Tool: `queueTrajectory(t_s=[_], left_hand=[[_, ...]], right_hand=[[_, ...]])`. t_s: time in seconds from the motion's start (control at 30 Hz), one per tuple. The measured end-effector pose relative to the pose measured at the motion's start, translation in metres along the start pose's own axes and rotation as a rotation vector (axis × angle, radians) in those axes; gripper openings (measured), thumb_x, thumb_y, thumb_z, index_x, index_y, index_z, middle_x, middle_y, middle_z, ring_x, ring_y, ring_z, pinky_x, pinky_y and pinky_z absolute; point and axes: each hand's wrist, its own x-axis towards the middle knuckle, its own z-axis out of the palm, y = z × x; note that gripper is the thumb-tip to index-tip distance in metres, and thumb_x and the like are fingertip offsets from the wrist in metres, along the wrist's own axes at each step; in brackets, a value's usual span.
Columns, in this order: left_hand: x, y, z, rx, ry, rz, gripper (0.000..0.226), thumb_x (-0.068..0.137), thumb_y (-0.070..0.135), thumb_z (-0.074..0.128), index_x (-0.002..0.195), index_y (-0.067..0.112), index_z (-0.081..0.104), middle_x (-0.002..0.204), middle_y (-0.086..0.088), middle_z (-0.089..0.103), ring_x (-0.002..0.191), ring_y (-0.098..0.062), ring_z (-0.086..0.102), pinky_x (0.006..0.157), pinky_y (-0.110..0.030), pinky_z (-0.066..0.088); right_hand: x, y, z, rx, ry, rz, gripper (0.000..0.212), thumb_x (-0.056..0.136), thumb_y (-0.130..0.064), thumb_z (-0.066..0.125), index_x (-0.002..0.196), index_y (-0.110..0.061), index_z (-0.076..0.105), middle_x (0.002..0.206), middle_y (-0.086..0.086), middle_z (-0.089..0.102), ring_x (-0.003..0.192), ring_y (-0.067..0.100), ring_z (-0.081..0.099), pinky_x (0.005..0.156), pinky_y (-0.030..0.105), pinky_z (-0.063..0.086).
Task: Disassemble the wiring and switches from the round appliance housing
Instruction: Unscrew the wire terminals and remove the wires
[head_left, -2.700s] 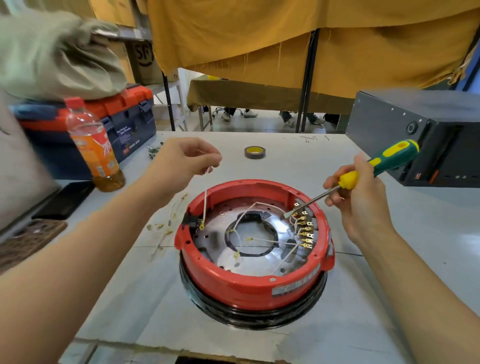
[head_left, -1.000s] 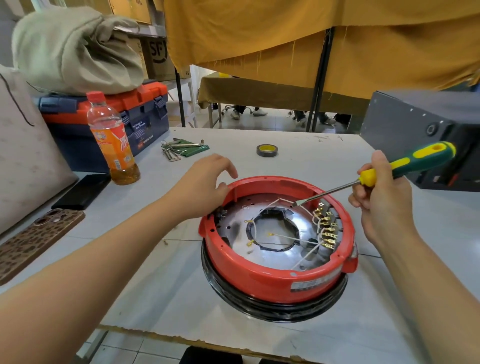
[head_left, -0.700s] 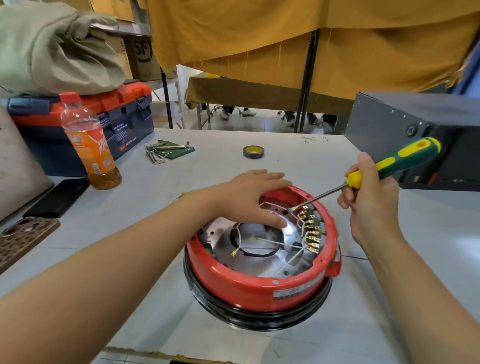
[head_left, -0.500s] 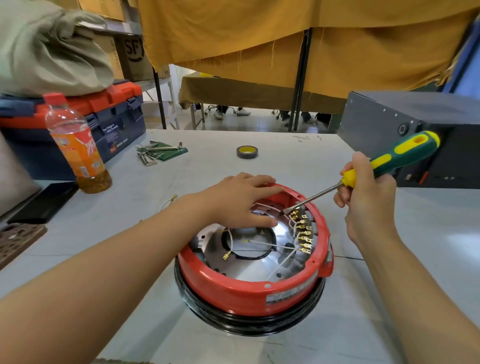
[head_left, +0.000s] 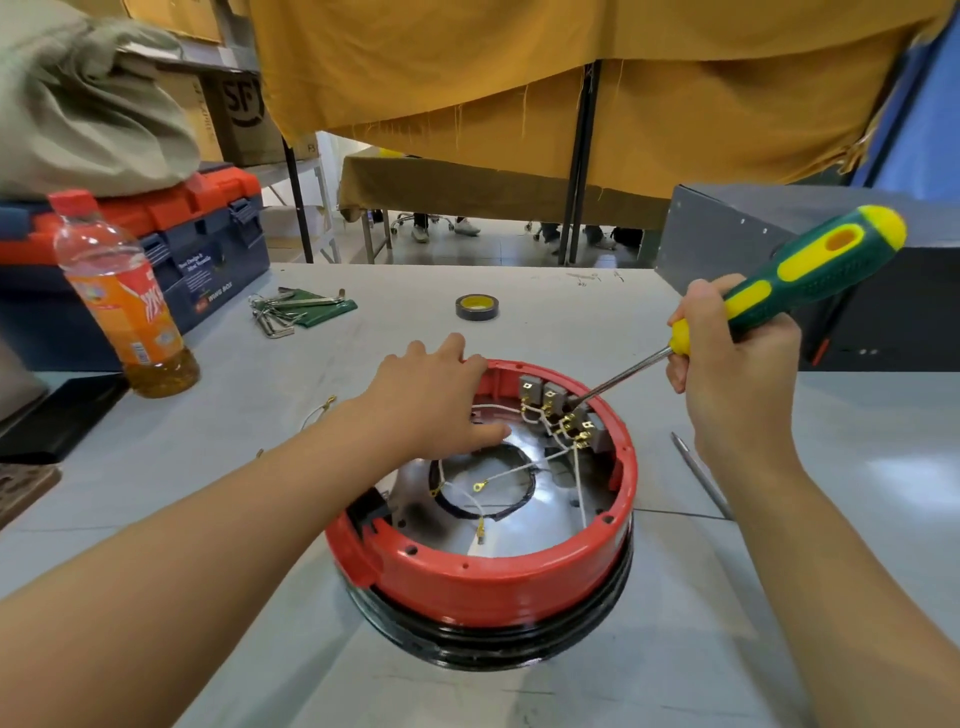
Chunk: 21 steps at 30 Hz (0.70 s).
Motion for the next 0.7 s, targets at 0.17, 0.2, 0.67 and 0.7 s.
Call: queueTrajectory(t_s=[0.17,0.2,0.67,0.7], left_hand=[[-0.005,0.005,-0.005,0.075,-0.002,-0.094,0.080,0.076,0.079,0.039,0.125,0.017,0.044,0.122,-0.008,0.044,0.109,-0.034,0.051,0.086,-0.043,0.038],[-0.005,0.008,-0.004,0.060,-0.006,-0.083,0.084,0.074,0.082,0.037,0.127,0.017,0.043,0.127,-0.009,0.043,0.115,-0.035,0.048,0.091,-0.046,0.037],[0.004,0.021,0.009,-0.159,-0.126,0.145,0.109,0.055,0.094,0.017,0.147,0.042,-0.005,0.159,0.004,0.001,0.144,-0.032,0.004,0.111,-0.062,0.012],[0.004,0.021,0.009,-0.146,-0.123,0.137,0.109,0.054,0.094,0.016,0.148,0.041,-0.004,0.159,0.004,0.002,0.144,-0.032,0.006,0.111,-0.061,0.014]], right_hand=[[-0.001,-0.006,-0.001,-0.068,-0.046,-0.052,0.029,0.085,-0.034,0.052,0.056,-0.028,0.053,0.047,-0.011,0.045,0.044,0.010,0.039,0.048,0.023,0.033],[-0.002,-0.008,-0.002,-0.079,-0.047,-0.056,0.028,0.085,-0.034,0.052,0.057,-0.028,0.052,0.047,-0.012,0.045,0.044,0.011,0.039,0.048,0.024,0.034],[-0.023,-0.015,-0.011,-0.189,-0.108,-0.153,0.020,0.085,-0.032,0.052,0.065,-0.029,0.052,0.053,-0.011,0.051,0.050,0.012,0.048,0.053,0.023,0.039],[-0.024,-0.014,-0.010,-0.195,-0.117,-0.160,0.020,0.086,-0.031,0.052,0.066,-0.030,0.052,0.054,-0.012,0.051,0.050,0.011,0.048,0.054,0.024,0.039]])
